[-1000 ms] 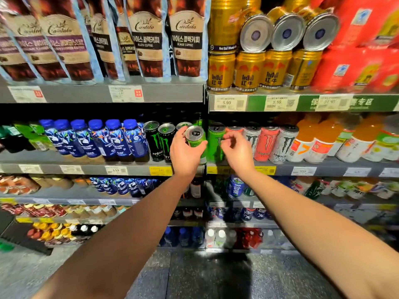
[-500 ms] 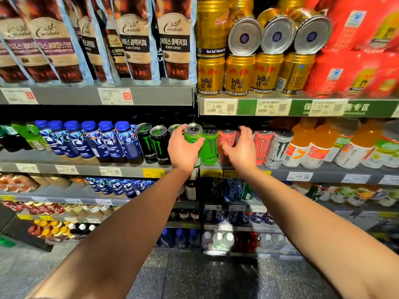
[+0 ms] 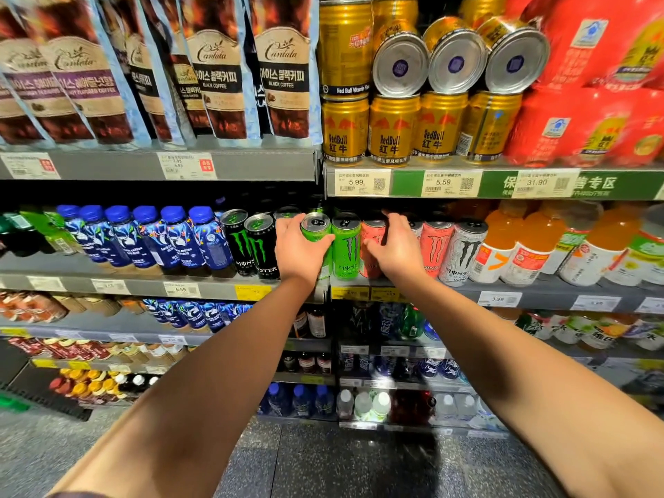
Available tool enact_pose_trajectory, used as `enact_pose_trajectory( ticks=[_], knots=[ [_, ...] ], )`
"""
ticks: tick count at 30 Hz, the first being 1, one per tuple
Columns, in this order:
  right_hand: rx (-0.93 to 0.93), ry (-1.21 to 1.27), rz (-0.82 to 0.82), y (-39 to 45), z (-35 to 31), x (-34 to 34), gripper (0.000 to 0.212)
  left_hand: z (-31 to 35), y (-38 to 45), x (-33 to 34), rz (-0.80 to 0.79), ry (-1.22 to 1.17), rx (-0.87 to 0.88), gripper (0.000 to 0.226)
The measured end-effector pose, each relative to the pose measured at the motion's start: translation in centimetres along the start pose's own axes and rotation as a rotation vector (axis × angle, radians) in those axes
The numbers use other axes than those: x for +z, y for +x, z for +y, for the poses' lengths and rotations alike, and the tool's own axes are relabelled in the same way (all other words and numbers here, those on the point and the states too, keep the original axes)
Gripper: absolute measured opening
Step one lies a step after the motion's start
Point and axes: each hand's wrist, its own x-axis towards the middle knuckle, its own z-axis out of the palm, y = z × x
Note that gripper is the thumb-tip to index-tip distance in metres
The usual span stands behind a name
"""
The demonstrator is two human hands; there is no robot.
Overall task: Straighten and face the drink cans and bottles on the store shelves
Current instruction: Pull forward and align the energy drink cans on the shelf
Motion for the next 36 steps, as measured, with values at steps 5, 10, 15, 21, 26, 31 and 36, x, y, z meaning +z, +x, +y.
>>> enact_pose_trajectory(
  ticks=[5,10,15,21,26,31,36],
  knots=[
    [0.009,-0.021,-0.013,0.1,0.0,0.1,0.059,-1.1,0.9,-0.8,0.069,0.395,0.223,0.073],
    [-0.005,-0.006,0.006,-0.2,-0.2,0.1,0.056,-3.5,1.9,-2.0,0.027,0.537,0.396,0.076],
    [-0.217,0.073,0.115,-1.7,-3.5,1.7,0.041,-5.5,2.9,-3.5,0.009,0.507,0.469,0.064],
    [-0.18,-0.095,-0.137,-0.3,-8.0,6.0,0.066,-4.7,5.9,-5.0,-0.175,0.518,0.474,0.046],
    [-0.133,-0.161,-0.145,0.9,-9.2,6.8,0.049,-3.1,7.6,-6.1,-0.275,0.53,0.446,0.037],
    [-0.13,-0.16,-0.137,1.9,-8.9,6.8,0.061,-3.1,8.2,-7.0,-0.323,0.438,0.44,0.046],
    [-0.153,-0.17,-0.136,2.1,-8.6,6.7,0.067,-3.5,7.7,-7.9,-0.341,0.384,0.47,0.045]
  ],
)
